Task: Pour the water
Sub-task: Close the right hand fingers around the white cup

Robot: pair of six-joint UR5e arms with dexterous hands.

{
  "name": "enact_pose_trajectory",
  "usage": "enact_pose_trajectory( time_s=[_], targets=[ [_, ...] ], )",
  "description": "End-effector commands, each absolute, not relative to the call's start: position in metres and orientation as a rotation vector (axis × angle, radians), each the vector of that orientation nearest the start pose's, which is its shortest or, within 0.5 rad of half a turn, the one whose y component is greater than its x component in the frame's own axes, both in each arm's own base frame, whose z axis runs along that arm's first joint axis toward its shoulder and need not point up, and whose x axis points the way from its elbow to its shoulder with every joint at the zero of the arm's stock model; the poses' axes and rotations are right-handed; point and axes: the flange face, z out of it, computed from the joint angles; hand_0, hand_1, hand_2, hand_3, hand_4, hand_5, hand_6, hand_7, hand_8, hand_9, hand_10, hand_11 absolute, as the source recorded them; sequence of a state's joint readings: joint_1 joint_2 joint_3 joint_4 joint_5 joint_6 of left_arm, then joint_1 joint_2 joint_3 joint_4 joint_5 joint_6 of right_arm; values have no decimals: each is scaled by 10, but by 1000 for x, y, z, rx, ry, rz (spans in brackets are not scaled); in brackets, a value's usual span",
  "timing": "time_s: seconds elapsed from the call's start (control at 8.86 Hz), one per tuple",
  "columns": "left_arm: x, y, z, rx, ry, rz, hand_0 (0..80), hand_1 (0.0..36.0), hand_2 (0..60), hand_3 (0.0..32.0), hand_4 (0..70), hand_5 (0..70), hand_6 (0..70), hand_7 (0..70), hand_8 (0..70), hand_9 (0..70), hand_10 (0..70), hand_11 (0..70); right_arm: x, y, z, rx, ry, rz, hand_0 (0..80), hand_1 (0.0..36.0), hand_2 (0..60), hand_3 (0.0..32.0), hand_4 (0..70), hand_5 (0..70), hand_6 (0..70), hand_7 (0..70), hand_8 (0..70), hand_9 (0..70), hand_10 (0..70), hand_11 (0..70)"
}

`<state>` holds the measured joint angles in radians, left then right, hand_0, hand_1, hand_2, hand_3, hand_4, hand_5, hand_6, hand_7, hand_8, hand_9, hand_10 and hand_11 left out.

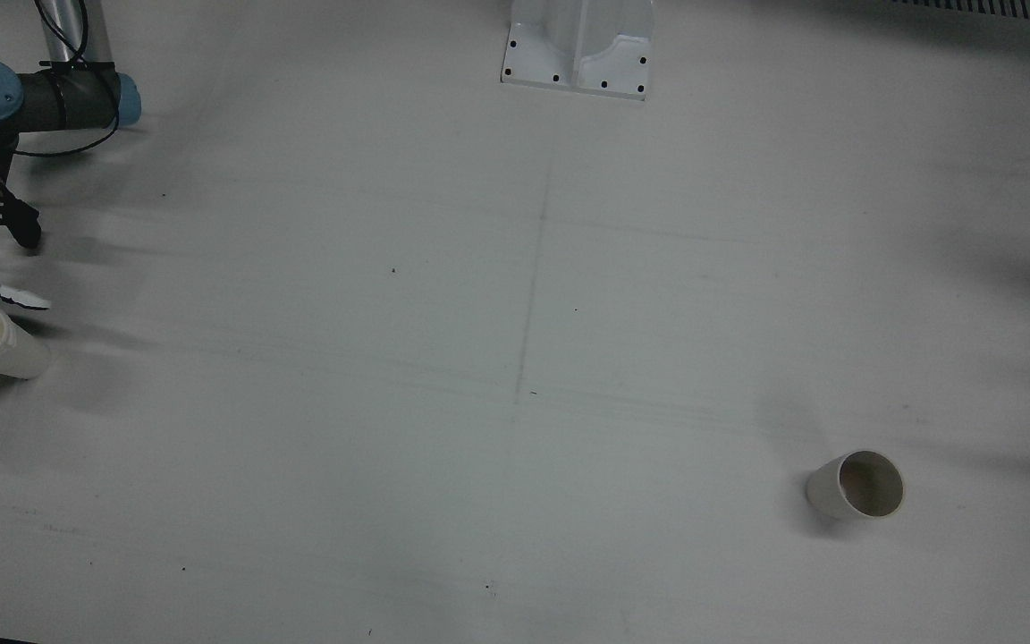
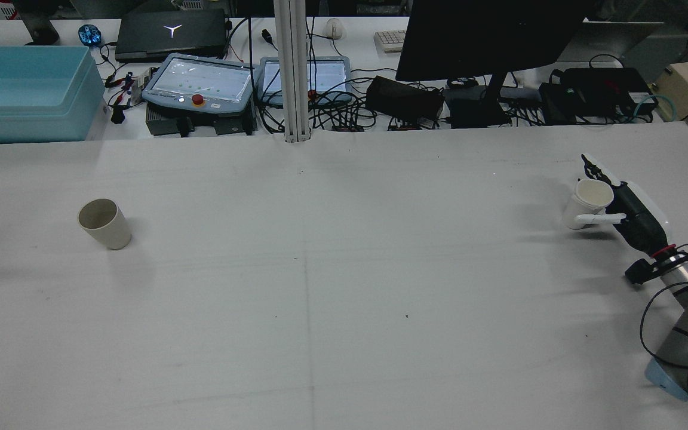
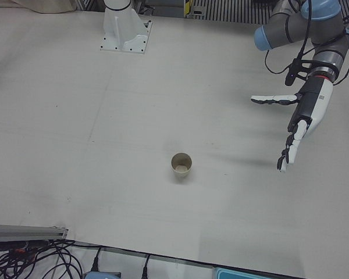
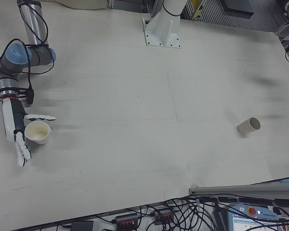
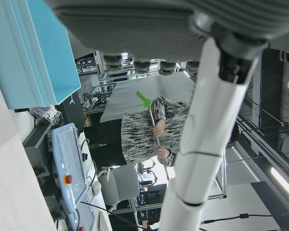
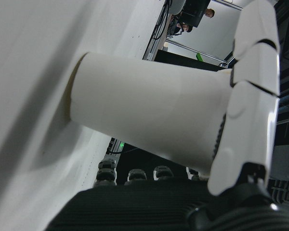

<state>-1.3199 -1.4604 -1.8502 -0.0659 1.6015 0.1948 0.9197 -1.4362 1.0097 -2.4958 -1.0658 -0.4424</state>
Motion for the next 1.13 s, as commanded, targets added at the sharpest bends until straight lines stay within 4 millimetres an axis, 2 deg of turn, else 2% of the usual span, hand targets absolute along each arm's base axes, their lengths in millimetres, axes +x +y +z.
enact_pose_trajectory(
  time_s=[0.0, 0.23, 0.34, 0.45, 0.56, 0.68, 0.79, 0.9, 1.02],
  targets=[
    [-12, -477, 594, -90, 2253, -1733, 800, 280, 0, 50, 42, 0, 0, 68, 53, 0, 14, 54, -170, -524, 826, -278, 2666, -2168, 575, 248, 84, 68, 0, 82, 22, 55, 0, 0, 45, 93],
    [-12, -477, 594, -89, 2255, -1732, 800, 275, 0, 52, 38, 0, 0, 64, 53, 0, 14, 53, -171, -523, 826, -276, 2667, -2168, 583, 255, 91, 66, 1, 85, 25, 60, 0, 0, 48, 97],
    [-12, -477, 594, -89, 2255, -1732, 800, 263, 0, 48, 43, 0, 0, 64, 55, 0, 14, 53, -170, -523, 827, -279, 2666, -2170, 800, 360, 293, 208, 84, 224, 346, 647, 392, 507, 325, 497],
    [-12, -477, 594, -89, 2255, -1732, 800, 265, 0, 50, 42, 0, 0, 65, 56, 0, 15, 54, -170, -523, 827, -279, 2666, -2170, 800, 360, 407, 260, 165, 289, 543, 700, 579, 700, 566, 700],
    [-12, -477, 594, -87, 2256, -1733, 800, 265, 0, 50, 41, 0, 0, 67, 56, 0, 14, 53, -170, -523, 827, -280, 2665, -2172, 800, 360, 503, 252, 179, 303, 573, 700, 609, 700, 649, 700],
    [-12, -477, 594, -87, 2254, -1735, 800, 268, 0, 50, 44, 0, 0, 66, 56, 0, 14, 54, -170, -523, 827, -280, 2665, -2172, 800, 360, 536, 264, 155, 309, 571, 700, 612, 700, 700, 700],
    [-12, -477, 594, -87, 2254, -1735, 800, 268, 0, 50, 44, 0, 0, 68, 56, 0, 15, 55, -168, -522, 828, -280, 2662, -2173, 800, 360, 535, 242, 158, 309, 576, 700, 607, 700, 700, 700],
    [-12, -477, 594, -89, 2253, -1734, 800, 268, 0, 50, 44, 0, 0, 68, 56, 0, 15, 55, -160, -525, 826, -288, 2649, -2159, 800, 360, 535, 242, 158, 309, 576, 700, 607, 700, 700, 700],
    [-12, -477, 594, -87, 2252, -1732, 800, 268, 0, 50, 44, 0, 0, 68, 57, 0, 15, 54, -137, -540, 805, -323, 2637, -2082, 800, 360, 535, 242, 158, 309, 576, 700, 607, 700, 700, 700]
  ],
)
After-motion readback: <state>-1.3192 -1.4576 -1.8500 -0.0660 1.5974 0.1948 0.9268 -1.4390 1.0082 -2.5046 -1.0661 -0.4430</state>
